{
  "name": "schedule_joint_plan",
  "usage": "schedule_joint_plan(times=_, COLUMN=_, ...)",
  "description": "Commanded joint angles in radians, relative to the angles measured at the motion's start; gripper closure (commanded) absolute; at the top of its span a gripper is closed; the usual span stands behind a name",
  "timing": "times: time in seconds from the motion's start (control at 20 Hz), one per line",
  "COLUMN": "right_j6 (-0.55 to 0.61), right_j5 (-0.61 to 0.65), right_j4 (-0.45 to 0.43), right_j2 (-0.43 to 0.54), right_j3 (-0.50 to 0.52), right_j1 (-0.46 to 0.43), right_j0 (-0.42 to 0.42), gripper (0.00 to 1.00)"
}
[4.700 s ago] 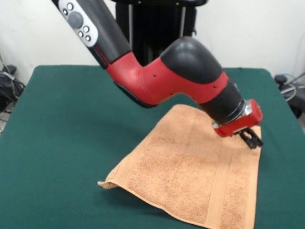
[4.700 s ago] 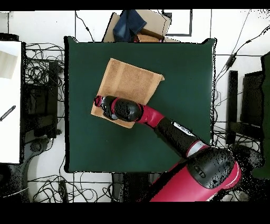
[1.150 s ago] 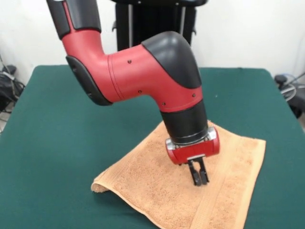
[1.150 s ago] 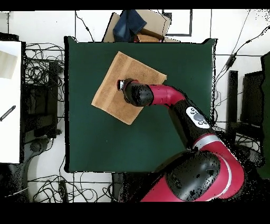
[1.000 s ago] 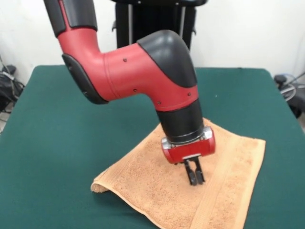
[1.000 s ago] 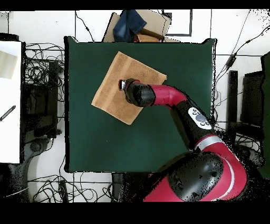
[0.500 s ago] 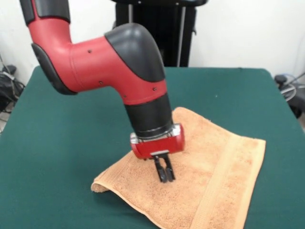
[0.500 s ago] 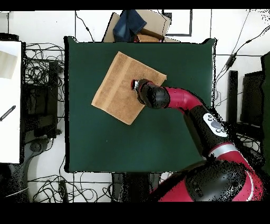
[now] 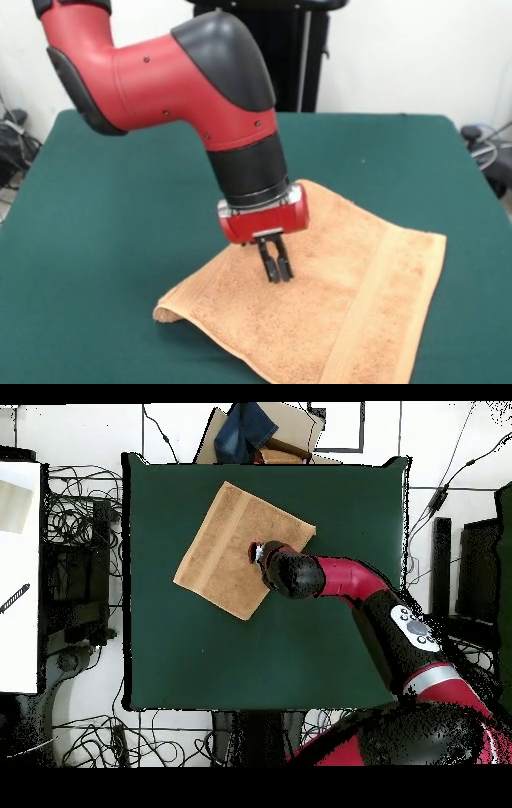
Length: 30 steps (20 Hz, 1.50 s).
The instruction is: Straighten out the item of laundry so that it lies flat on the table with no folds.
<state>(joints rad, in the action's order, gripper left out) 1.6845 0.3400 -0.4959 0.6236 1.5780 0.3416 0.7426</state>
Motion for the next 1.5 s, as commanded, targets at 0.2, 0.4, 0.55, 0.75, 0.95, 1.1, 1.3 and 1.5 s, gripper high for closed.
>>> schedule_joint_plan(times=0.2, right_j6=0.148, right_j5=-0.114, right_j4=-0.020, right_j2=-0.065, right_j3=0.093, right_j1=-0.030, right_j0=-0.085, gripper=1.00)
schedule_joint_plan(times=0.4, right_j6=0.095, right_j5=-0.158, right_j4=-0.040, right_j2=-0.054, right_j3=0.057, right_j1=-0.132, right_j0=-0.058, gripper=1.00)
schedule_joint_plan(times=0.55, right_j6=0.035, right_j5=-0.165, right_j4=-0.059, right_j2=-0.034, right_j3=0.037, right_j1=-0.200, right_j0=-0.013, gripper=1.00)
schedule_joint_plan(times=0.75, right_j6=-0.007, right_j5=-0.138, right_j4=-0.076, right_j2=-0.051, right_j3=0.054, right_j1=-0.203, right_j0=0.013, gripper=1.00)
schedule_joint_plan(times=0.95, right_j6=-0.055, right_j5=-0.068, right_j4=-0.070, right_j2=-0.039, right_j3=0.078, right_j1=-0.176, right_j0=0.047, gripper=1.00)
schedule_joint_plan(times=1.1, right_j6=-0.078, right_j5=-0.022, right_j4=-0.061, right_j2=-0.023, right_j3=0.103, right_j1=-0.150, right_j0=0.072, gripper=1.00)
schedule_joint_plan(times=1.3, right_j6=-0.078, right_j5=0.035, right_j4=-0.035, right_j2=-0.011, right_j3=0.150, right_j1=-0.078, right_j0=0.088, gripper=1.00)
schedule_joint_plan(times=1.5, right_j6=-0.090, right_j5=0.110, right_j4=-0.006, right_j2=0.014, right_j3=0.189, right_j1=0.000, right_j0=0.114, gripper=1.00)
